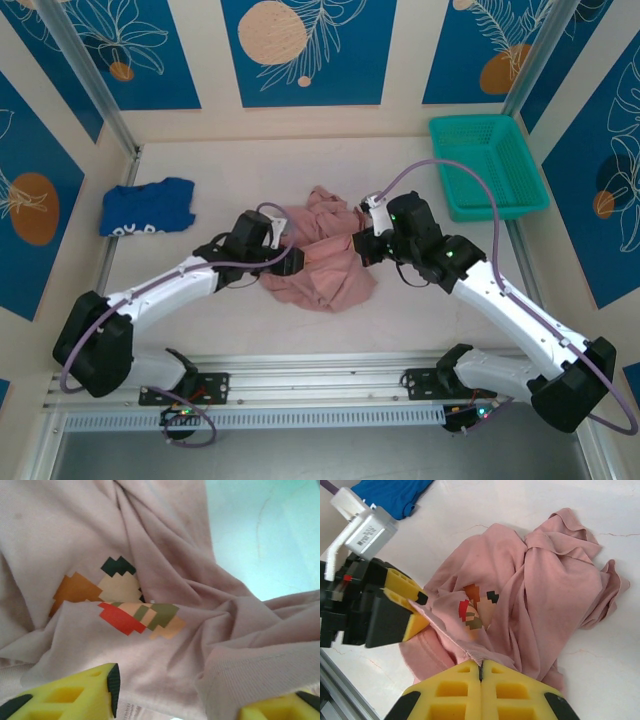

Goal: Fold the inside-out t-shirt

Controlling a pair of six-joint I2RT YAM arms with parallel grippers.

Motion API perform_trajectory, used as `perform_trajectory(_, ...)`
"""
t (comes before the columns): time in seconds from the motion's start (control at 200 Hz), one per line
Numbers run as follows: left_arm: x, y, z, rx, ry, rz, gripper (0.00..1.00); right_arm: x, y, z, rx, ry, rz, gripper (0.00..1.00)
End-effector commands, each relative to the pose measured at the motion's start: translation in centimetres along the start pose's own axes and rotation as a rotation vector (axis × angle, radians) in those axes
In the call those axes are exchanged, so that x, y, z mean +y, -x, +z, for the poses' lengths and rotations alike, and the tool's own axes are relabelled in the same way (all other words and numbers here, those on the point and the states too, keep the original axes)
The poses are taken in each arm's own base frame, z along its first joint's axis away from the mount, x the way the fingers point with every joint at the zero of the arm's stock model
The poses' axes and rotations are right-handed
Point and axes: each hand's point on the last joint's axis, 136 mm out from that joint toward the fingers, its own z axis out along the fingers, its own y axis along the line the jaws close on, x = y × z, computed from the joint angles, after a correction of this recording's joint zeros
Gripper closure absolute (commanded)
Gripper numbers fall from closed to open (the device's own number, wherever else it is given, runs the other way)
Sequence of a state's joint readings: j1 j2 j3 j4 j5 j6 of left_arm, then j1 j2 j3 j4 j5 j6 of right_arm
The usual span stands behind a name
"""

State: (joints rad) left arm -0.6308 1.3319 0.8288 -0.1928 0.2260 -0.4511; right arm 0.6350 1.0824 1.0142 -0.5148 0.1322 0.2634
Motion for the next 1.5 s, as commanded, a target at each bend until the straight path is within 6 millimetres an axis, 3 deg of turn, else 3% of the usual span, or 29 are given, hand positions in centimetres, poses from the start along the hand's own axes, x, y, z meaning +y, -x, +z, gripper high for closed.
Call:
perform_trajectory(0.0, -1.9, 0.4, -1.4, -0.042, -0.107, 0.089, 0.45, -0.1, 0.9, 0.0, -0.013, -0.013, -0.015, 1.00)
perform_trajectory(0.3, -3.5, -0.8, -4.0, -0.165, -0.192, 0.307, 0.28, -0.1, 1.2, 0.5, 0.009, -0.008, -0.010, 1.00)
perform_trajectory(0.535, -2.5, -2.0, -1.2, -0.130, -0.016, 0.493, 0.25, 0.2, 1.4, 0.9, 0.021, 0.012, -0.001, 1.00)
perform_trajectory(0.665, -2.6, -3.0, 0.1, -0.073, 0.009, 0.582, 0.18, 0.1, 1.5, 0.8, 0.020, 0.010, 0.001, 1.00)
perform_trajectory(0.805, -0.9, -3.8, 1.0, -0.024, 0.089, 0.618, 0.17, 0.0, 1.4, 0.7, 0.017, 0.010, 0.003, 1.00)
perform_trajectory(0.95, -0.3, -3.7, 1.9, -0.013, 0.120, 0.636, 0.17, 0.0, 1.3, 0.8, 0.015, 0.022, 0.011, 1.00)
perform_trajectory(1.205, -1.8, -2.3, 2.5, -0.035, 0.088, 0.676, 0.19, -0.2, 1.1, 0.8, 0.017, 0.023, 0.021, 1.00)
perform_trajectory(1.495, -3.3, -1.1, 1.0, -0.100, 0.039, 0.693, 0.39, -0.2, 1.2, 0.6, 0.008, 0.024, 0.027, 1.00)
